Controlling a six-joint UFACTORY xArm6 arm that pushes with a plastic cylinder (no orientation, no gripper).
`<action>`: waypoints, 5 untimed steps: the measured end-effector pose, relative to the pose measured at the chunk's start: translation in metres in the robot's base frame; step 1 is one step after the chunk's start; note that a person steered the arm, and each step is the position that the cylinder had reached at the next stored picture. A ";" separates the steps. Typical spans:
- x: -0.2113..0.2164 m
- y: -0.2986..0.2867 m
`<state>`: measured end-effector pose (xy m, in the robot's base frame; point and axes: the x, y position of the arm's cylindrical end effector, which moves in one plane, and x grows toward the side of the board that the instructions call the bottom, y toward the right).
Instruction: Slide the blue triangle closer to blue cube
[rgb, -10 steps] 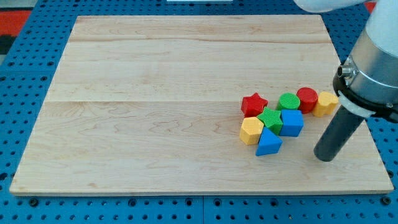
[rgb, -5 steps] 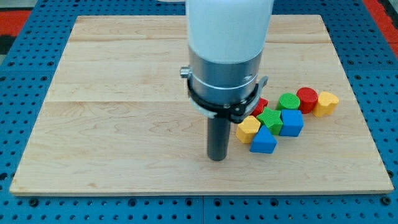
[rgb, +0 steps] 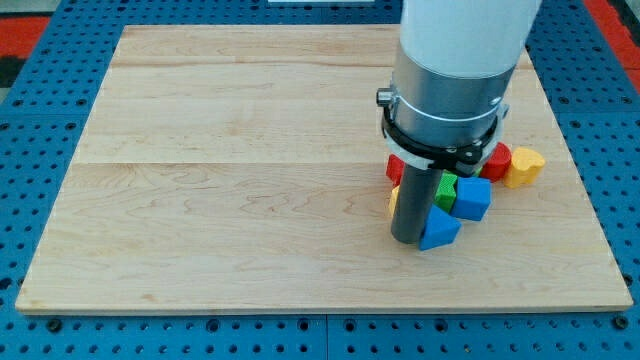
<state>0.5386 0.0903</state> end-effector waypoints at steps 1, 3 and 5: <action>0.000 0.022; 0.000 0.043; 0.000 -0.026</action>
